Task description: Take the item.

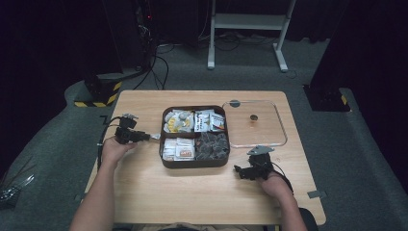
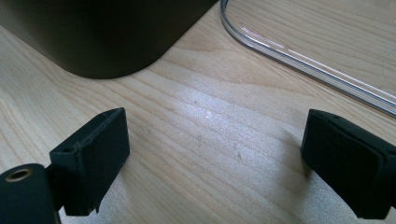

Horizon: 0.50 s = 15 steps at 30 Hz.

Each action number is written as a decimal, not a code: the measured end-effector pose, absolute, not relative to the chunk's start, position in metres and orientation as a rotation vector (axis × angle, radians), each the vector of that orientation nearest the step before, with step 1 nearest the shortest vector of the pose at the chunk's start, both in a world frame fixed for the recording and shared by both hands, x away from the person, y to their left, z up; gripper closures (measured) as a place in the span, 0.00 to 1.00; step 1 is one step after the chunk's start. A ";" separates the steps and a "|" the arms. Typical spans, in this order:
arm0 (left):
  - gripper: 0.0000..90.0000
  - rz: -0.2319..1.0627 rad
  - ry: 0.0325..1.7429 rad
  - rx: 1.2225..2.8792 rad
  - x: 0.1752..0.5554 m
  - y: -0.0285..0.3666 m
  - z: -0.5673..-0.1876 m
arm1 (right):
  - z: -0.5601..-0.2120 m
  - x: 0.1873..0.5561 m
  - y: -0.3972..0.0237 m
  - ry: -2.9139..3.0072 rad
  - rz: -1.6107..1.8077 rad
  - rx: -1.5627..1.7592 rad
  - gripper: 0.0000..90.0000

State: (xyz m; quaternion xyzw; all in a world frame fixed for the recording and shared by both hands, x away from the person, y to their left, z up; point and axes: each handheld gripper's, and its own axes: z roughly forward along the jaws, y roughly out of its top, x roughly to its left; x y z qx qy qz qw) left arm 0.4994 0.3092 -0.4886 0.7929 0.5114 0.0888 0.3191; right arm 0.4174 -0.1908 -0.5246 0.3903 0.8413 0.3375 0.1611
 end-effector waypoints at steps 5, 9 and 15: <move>0.57 0.221 1.349 2.053 0.495 0.310 -0.484 | -0.525 0.417 -0.191 2.402 0.963 1.117 0.09; 0.54 0.244 1.332 2.046 0.488 0.310 -0.479 | -0.525 0.417 -0.191 2.402 0.963 1.115 0.09; 0.51 0.285 1.326 2.014 0.477 0.319 -0.476 | -0.525 0.417 -0.191 2.403 0.965 1.117 0.09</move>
